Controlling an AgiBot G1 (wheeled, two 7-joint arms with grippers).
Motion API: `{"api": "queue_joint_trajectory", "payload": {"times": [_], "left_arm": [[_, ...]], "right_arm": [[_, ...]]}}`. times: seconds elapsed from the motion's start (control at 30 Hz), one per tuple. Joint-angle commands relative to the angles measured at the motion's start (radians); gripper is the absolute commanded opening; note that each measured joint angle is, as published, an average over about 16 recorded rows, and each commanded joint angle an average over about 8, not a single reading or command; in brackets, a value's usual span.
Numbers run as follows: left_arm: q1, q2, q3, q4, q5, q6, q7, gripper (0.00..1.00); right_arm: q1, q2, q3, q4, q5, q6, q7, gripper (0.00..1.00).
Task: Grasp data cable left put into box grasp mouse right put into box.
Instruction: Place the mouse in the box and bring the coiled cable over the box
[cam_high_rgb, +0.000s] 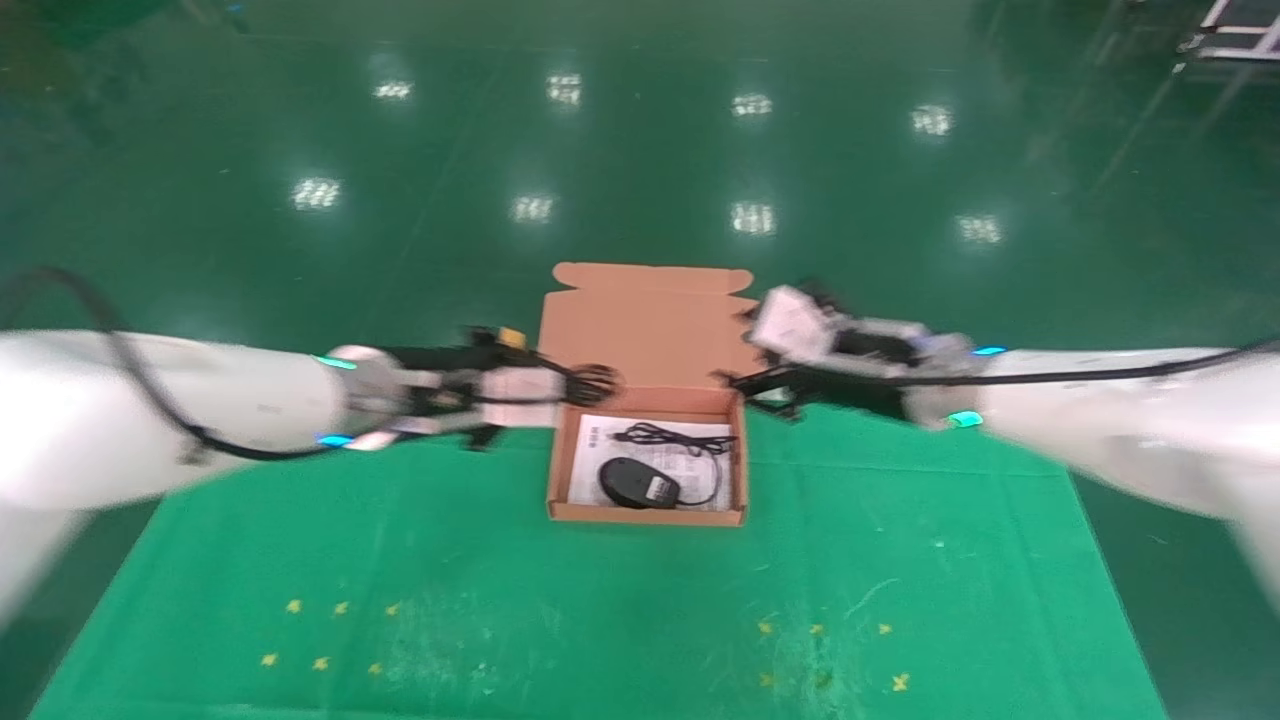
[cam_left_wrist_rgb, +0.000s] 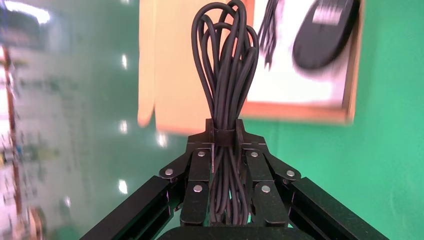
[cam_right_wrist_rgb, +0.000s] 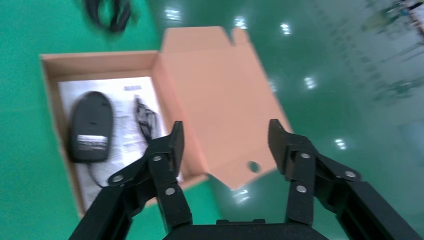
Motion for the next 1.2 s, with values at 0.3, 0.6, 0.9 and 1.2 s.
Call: {"api": "queue_joint_trajectory", "payload": {"times": [0.3, 0.6, 0.9, 1.2], "left_arm": [[0.050, 0.174, 0.049, 0.208, -0.054, -0.218, 0.215, 0.00], [0.050, 0.219, 0.142, 0.338, -0.206, -0.315, 0.356, 0.00], [0.036, 0.227, 0.204, 0.377, -0.288, -0.338, 0.386, 1.00], [0.036, 0.218, 0.196, 0.366, -0.279, -0.333, 0.382, 1.00]], "right_arm": [[-0.030, 0.192, -0.004, 0.276, -0.035, 0.027, 0.149, 1.00], [-0.070, 0.310, -0.034, 0.508, -0.113, 0.094, 0.344, 1.00], [-0.082, 0.344, -0.053, 0.589, -0.161, 0.126, 0.420, 1.00], [-0.082, 0.337, -0.052, 0.575, -0.155, 0.124, 0.411, 1.00]]}}
